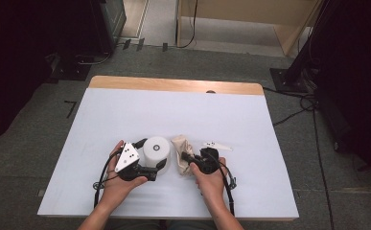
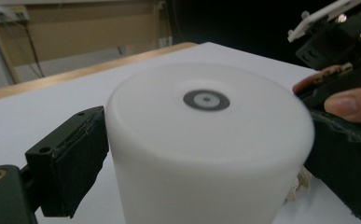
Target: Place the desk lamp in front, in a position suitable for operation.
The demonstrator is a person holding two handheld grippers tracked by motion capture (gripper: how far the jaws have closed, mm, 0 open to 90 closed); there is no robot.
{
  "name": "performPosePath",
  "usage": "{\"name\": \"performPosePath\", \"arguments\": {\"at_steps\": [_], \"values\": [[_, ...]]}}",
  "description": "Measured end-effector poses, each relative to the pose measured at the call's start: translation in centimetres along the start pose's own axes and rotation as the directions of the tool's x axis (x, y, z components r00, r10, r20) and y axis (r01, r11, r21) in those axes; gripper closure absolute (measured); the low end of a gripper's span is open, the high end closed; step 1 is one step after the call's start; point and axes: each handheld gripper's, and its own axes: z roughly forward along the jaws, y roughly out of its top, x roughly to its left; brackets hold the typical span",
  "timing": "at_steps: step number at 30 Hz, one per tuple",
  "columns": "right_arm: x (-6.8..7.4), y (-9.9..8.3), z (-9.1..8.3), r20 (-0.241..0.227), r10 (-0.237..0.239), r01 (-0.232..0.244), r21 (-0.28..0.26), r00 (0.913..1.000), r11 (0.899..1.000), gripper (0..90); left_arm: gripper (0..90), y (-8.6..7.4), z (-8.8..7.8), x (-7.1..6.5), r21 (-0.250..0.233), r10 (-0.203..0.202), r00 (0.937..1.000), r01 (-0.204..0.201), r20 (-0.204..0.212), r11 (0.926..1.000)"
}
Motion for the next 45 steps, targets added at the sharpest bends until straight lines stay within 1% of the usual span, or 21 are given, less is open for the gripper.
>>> {"name": "performPosePath", "arguments": {"at_steps": [2, 4, 5, 8, 10, 11, 14, 15, 17, 20, 22, 24, 25, 27, 29, 31, 32, 35, 37, 41, 45], "values": [[-0.1, 0.0, -0.1, 0.002, 0.005, -0.005, 0.004, 1.0000, 1.000, 78.6, 3.8, 0.3, -0.2, -0.5, -0.001, -0.009, 0.9995, 0.009, -0.032, 1.0000], [-0.1, 0.0, -0.1, 0.003, 0.005, -0.005, 0.002, 1.0000, 1.000, 78.6, 3.4, 0.5, -0.3, -1.0, 0.008, -0.002, 0.9983, 0.003, -0.058, 1.0000], [-0.1, 0.0, 0.0, 0.003, 0.006, -0.006, 0.002, 1.0000, 1.000, 78.6, 3.2, 0.5, -0.2, -1.4, 0.024, -0.007, 0.9957, 0.009, -0.092, 0.9997], [-0.1, 0.0, 0.0, 0.002, 0.004, -0.004, 0.001, 1.0000, 1.000, 78.6, 3.2, 0.3, 0.2, -2.1, 0.035, -0.021, 0.9871, 0.027, -0.159, 0.9990], [0.0, 0.0, 0.0, 0.002, -0.001, 0.001, -0.001, 1.0000, 1.000, 78.6, 3.2, 0.1, 0.5, -2.4, 0.031, -0.024, 0.9836, 0.030, -0.179, 0.9991], [0.0, 0.0, 0.0, 0.001, -0.001, 0.002, -0.003, 1.0000, 1.000, 78.6, 3.1, 0.1, 0.7, -2.5, 0.037, -0.017, 0.9817, 0.024, -0.189, 0.9990], [0.0, 0.0, 0.0, 0.002, -0.005, 0.005, -0.001, 1.0000, 1.000, 78.6, 3.1, -0.2, 1.3, -2.7, 0.058, -0.026, 0.9757, 0.039, -0.218, 0.9976], [0.0, -0.1, 0.0, 0.001, -0.003, 0.003, -0.001, 1.0000, 1.000, 78.6, 3.3, -0.2, 1.4, -2.6, 0.059, -0.032, 0.9758, 0.046, -0.216, 0.9972], [0.0, -0.1, 0.0, 0.001, -0.005, 0.005, -0.002, 1.0000, 1.000, 78.6, 7.2, -0.3, 1.5, -2.3, 0.056, -0.045, 0.9796, 0.057, -0.196, 0.9968], [0.1, 0.0, -0.1, -0.001, 0.002, -0.002, -0.005, 1.0000, 1.000, 78.6, 8.5, -0.2, 1.5, -2.1, 0.061, -0.029, 0.9835, 0.041, -0.179, 0.9973], [0.1, 0.0, -0.1, -0.003, 0.000, 0.000, -0.007, 1.0000, 1.000, 78.6, 8.6, -0.2, 1.4, -1.7, 0.065, -0.024, 0.9883, 0.034, -0.151, 0.9973], [0.1, 0.0, -0.1, -0.004, 0.001, -0.001, -0.007, 1.0000, 1.000, 78.6, 8.7, -0.1, 1.4, -1.3, 0.077, -0.009, 0.9937, 0.017, -0.112, 0.9969], [0.1, 0.0, -0.1, -0.004, 0.001, -0.001, -0.007, 1.0000, 1.000, 78.6, 8.8, 0.0, 1.3, -0.9, 0.089, 0.005, 0.9971, 0.001, -0.075, 0.9960], [0.2, 0.0, -0.1, -0.007, -0.004, 0.004, -0.008, 1.0000, 1.000, 78.6, 8.8, 0.2, 1.3, -0.3, 0.099, 0.029, 0.9993, -0.026, -0.025, 0.9947], [0.2, 0.0, -0.1, -0.011, -0.006, 0.006, -0.009, 0.9999, 1.000, 78.6, 8.8, 0.2, 1.4, 0.1, 0.100, 0.050, 0.9981, -0.054, 0.035, 0.9935], [0.2, 0.0, -0.1, -0.014, -0.005, 0.005, -0.012, 0.9999, 1.000, 78.6, 8.8, 0.1, 1.4, 0.6, 0.085, 0.073, 0.9933, -0.080, 0.090, 0.9932], [0.2, 0.0, -0.1, -0.014, -0.004, 0.004, -0.012, 0.9999, 1.000, 78.6, 8.8, 0.0, 1.5, 0.9, 0.072, 0.075, 0.9903, -0.084, 0.117, 0.9938], [0.3, 0.0, -0.2, -0.021, 0.002, -0.003, -0.018, 0.9998, 1.000, 78.6, 8.8, -0.3, 1.6, 1.6, 0.049, 0.075, 0.9829, -0.085, 0.168, 0.9952], [0.3, 0.1, -0.2, -0.026, -0.002, 0.001, -0.023, 0.9997, 1.000, 78.6, 8.8, -0.4, 1.7, 1.8, 0.038, 0.080, 0.9797, -0.088, 0.184, 0.9954], [0.9, 0.3, -0.6, -0.051, 0.000, -0.001, -0.031, 0.9987, 1.000, 78.6, 8.8, -0.4, 1.8, 1.9, 0.036, 0.070, 0.9804, -0.078, 0.185, 0.9963], [2.1, 0.6, -1.1, -0.083, -0.030, 0.026, -0.054, 0.9961, 0.998, 78.7, 8.8, -0.5, 1.8, 1.9, 0.035, 0.070, 0.9801, -0.078, 0.186, 0.9964]]}}
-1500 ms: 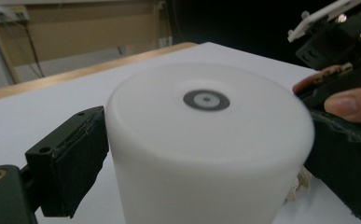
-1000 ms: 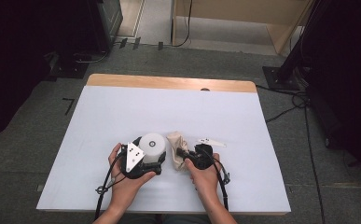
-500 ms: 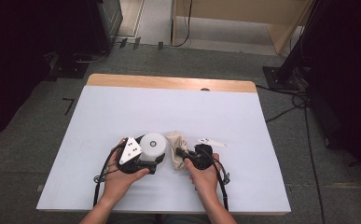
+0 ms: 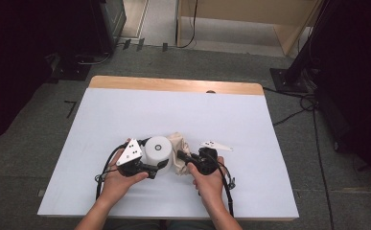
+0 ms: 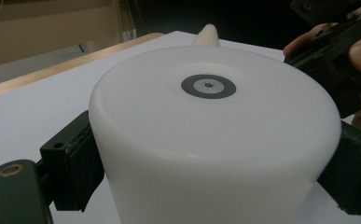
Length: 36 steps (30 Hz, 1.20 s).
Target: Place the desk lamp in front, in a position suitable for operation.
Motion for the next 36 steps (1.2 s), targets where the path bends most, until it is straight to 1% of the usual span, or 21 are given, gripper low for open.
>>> {"name": "performPosePath", "arguments": {"at_steps": [6, 10, 12, 15, 17, 19, 23, 24, 26, 28, 31, 33, 36], "values": [[1.9, 0.6, -1.0, -0.026, -0.049, 0.048, -0.043, 0.9985, 0.998, 78.7, 8.8, -0.1, 0.0, 0.0, -0.006, -0.004, 1.0000, 0.004, -0.001, 1.0000], [2.8, 0.9, -1.4, -0.018, -0.091, 0.090, -0.060, 0.9957, 0.994, 78.7, 8.8, -0.1, 0.0, 0.0, -0.006, -0.004, 1.0000, 0.004, -0.002, 1.0000], [2.7, 0.7, -1.2, -0.016, -0.092, 0.091, -0.055, 0.9956, 0.994, 78.7, 8.8, -0.1, 0.0, -0.1, -0.006, -0.004, 1.0000, 0.004, -0.003, 1.0000], [2.2, 0.2, -0.6, -0.004, -0.085, 0.084, -0.030, 0.9964, 0.996, 78.7, 8.8, -0.1, 0.0, -0.1, -0.005, -0.006, 1.0000, 0.006, -0.004, 1.0000], [1.7, -0.4, 0.1, 0.010, -0.076, 0.076, -0.005, 0.9970, 0.997, 78.8, 8.8, -0.1, 0.0, -0.1, -0.004, -0.006, 1.0000, 0.006, -0.005, 1.0000], [1.2, -0.8, 0.7, 0.014, -0.058, 0.057, 0.022, 0.9982, 0.998, 78.7, 8.8, -0.1, 0.0, -0.1, -0.005, -0.006, 1.0000, 0.006, -0.005, 1.0000], [0.0, -1.8, 2.0, 0.031, -0.024, 0.022, 0.087, 0.9992, 0.996, 78.7, 8.8, -0.1, 0.0, -0.1, -0.004, -0.006, 1.0000, 0.006, -0.007, 1.0000], [-0.1, -2.0, 2.1, 0.037, -0.021, 0.017, 0.096, 0.9991, 0.995, 78.8, 8.8, -0.1, 0.0, -0.1, -0.004, -0.006, 1.0000, 0.006, -0.006, 1.0000], [-0.1, -2.0, 2.1, 0.043, -0.025, 0.020, 0.096, 0.9988, 0.995, 78.9, 8.8, -0.1, 0.0, -0.1, -0.004, -0.006, 1.0000, 0.006, -0.005, 1.0000], [0.1, -1.8, 2.0, 0.042, -0.030, 0.026, 0.090, 0.9987, 0.996, 78.9, 8.8, -0.1, 0.0, -0.1, -0.005, -0.007, 1.0000, 0.007, -0.006, 1.0000], [0.6, -1.3, 1.3, 0.023, -0.028, 0.027, 0.061, 0.9993, 0.998, 79.0, 8.8, -0.1, 0.0, -0.1, -0.005, -0.007, 1.0000, 0.007, -0.007, 1.0000], [1.1, -0.8, 0.7, 0.013, -0.036, 0.036, 0.034, 0.9993, 0.999, 78.9, 8.8, -0.1, 0.0, -0.1, -0.005, -0.007, 1.0000, 0.007, -0.006, 1.0000], [2.1, 0.0, -0.3, 0.005, -0.066, 0.066, -0.013, 0.9978, 0.998, 79.0, 8.8, -0.1, 0.0, -0.1, -0.006, -0.007, 0.9999, 0.007, -0.007, 1.0000]]}}
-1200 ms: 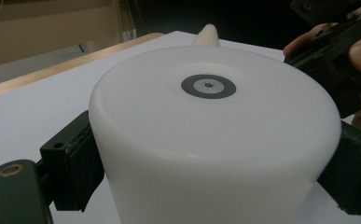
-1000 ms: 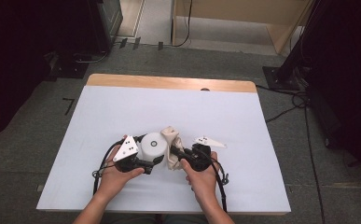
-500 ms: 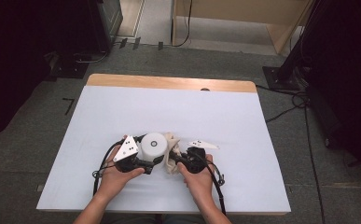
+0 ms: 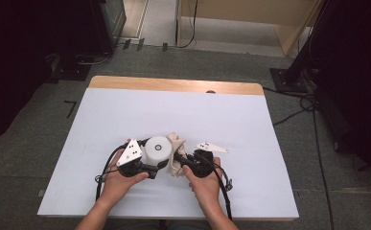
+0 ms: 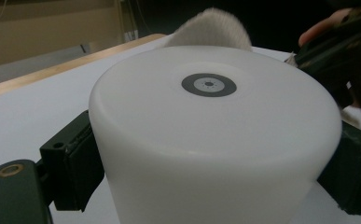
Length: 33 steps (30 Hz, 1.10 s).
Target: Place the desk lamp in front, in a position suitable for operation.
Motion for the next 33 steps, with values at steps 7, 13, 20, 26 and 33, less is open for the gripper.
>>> {"name": "performPosePath", "arguments": {"at_steps": [7, 13, 20, 26, 33], "values": [[0.8, 0.6, -0.9, -0.006, -0.022, 0.022, -0.028, 0.9997, 0.999, 78.9, 8.8, 0.0, 0.0, 0.0, -0.001, 0.000, 1.0000, 0.000, -0.001, 1.0000], [-0.8, -1.2, 1.2, 0.034, 0.012, -0.014, 0.058, 0.9994, 0.998, 79.0, 8.7, 0.0, 0.0, 0.0, -0.001, 0.000, 1.0000, 0.000, -0.002, 1.0000], [-2.1, -2.2, 2.6, 0.048, 0.033, -0.039, 0.126, 0.9983, 0.991, 78.9, 8.7, 0.0, -0.1, -0.1, -0.002, 0.012, 0.9999, -0.012, -0.001, 0.9999], [-2.3, -2.0, 2.4, 0.046, 0.034, -0.039, 0.118, 0.9984, 0.992, 78.8, 8.4, 0.0, -0.4, -0.5, -0.009, 0.004, 0.9986, -0.005, -0.053, 0.9999], [-2.6, -1.7, 2.1, 0.054, 0.041, -0.047, 0.108, 0.9977, 0.993, 78.7, 7.5, -0.1, -1.3, -1.5, -0.061, -0.068, 0.9813, 0.058, -0.180, 0.9965]]}}
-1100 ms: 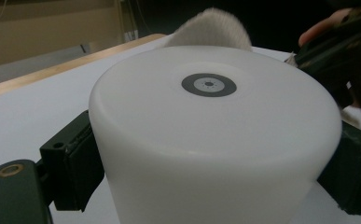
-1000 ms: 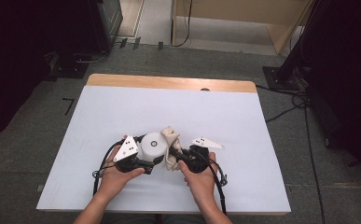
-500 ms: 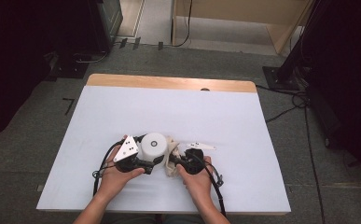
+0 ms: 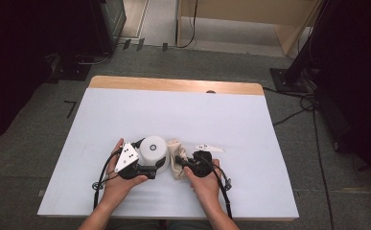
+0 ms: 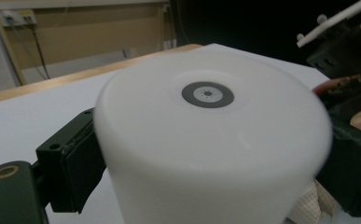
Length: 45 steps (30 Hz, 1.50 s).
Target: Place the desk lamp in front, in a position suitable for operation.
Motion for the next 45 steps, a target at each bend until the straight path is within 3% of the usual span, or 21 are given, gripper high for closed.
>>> {"name": "performPosePath", "arguments": {"at_steps": [1, 3, 8, 11, 14, 17, 21, 23, 27, 32, 34, 36, 37, 41, 45], "values": [[0.0, 0.0, 0.0, 0.001, 0.000, 0.000, -0.002, 1.0000, 1.000, 78.7, 7.5, 0.2, -0.2, -0.1, -0.008, -0.001, 1.0000, 0.001, 0.005, 1.0000], [-0.1, 0.0, 0.0, 0.002, 0.000, 0.000, -0.002, 1.0000, 1.000, 78.8, 6.6, 0.7, -0.5, -0.5, -0.021, -0.015, 0.9996, 0.014, -0.025, 0.9997], [-0.1, 0.1, 0.0, 0.004, 0.000, 0.000, -0.005, 1.0000, 1.000, 78.7, 1.5, 1.0, -0.6, -1.5, 0.003, -0.037, 0.9962, 0.038, -0.079, 0.9993], [-0.1, 0.1, 0.0, 0.004, 0.000, 0.000, -0.005, 1.0000, 1.000, 78.7, 0.1, 0.8, -0.3, -2.8, 0.020, -0.022, 0.9890, 0.025, -0.146, 0.9995], [0.0, 0.1, 0.0, 0.006, -0.003, 0.003, -0.007, 1.0000, 1.000, 78.8, 0.0, 0.7, 0.3, -3.5, 0.034, -0.019, 0.9756, 0.027, -0.219, 0.9990], [0.1, 0.0, 0.1, 0.003, -0.005, 0.005, -0.003, 1.0000, 1.000, 78.8, 0.0, 0.4, 0.8, -3.4, 0.054, -0.038, 0.9747, 0.051, -0.220, 0.9972], [0.1, 0.0, 0.1, 0.004, -0.003, 0.003, -0.002, 1.0000, 1.000, 78.8, 3.3, 0.0, 1.4, -2.9, 0.079, -0.054, 0.9691, 0.075, -0.241, 0.9940], [0.1, 0.0, 0.1, 0.004, -0.003, 0.003, -0.002, 1.0000, 1.000, 78.7, 6.8, 0.0, 1.4, -2.7, 0.076, -0.060, 0.9736, 0.078, -0.220, 0.9940], [0.1, -0.1, 0.1, 0.004, -0.008, 0.008, -0.003, 1.0000, 1.000, 78.7, 8.3, 0.1, 1.3, -2.3, 0.094, -0.036, 0.9825, 0.054, -0.183, 0.9941], [0.0, 0.0, 0.0, 0.004, -0.002, 0.002, -0.010, 1.0000, 1.000, 78.7, 8.6, 0.2, 0.7, -0.4, 0.087, -0.040, 0.9926, 0.050, -0.115, 0.9950], [-0.1, 0.2, -0.2, 0.006, 0.002, -0.002, -0.015, 1.0000, 1.000, 78.7, 8.7, 0.2, 0.4, 0.5, 0.089, -0.025, 0.9970, 0.031, -0.074, 0.9955], [-0.3, 0.3, -0.4, 0.004, 0.006, -0.006, -0.024, 1.0000, 1.000, 78.7, 8.7, 0.3, 0.2, 1.3, 0.090, 0.010, 0.9999, -0.010, -0.002, 0.9959], [-0.4, 0.5, -0.6, 0.005, 0.015, -0.015, -0.025, 0.9999, 1.000, 78.7, 8.7, 0.4, 0.1, 1.7, 0.087, 0.027, 0.9988, -0.031, 0.041, 0.9957], [-0.6, 0.8, -1.0, 0.006, 0.020, -0.020, -0.045, 0.9998, 0.999, 78.7, 8.7, 0.3, 0.1, 2.5, 0.044, 0.034, 0.9881, -0.041, 0.150, 0.9982], [-0.5, 1.1, -1.4, -0.002, 0.016, -0.016, -0.064, 0.9999, 0.998, 78.7, 8.8, 0.0, 0.5, 2.4, 0.016, 0.086, 0.9658, -0.093, 0.245, 0.9956]]}}
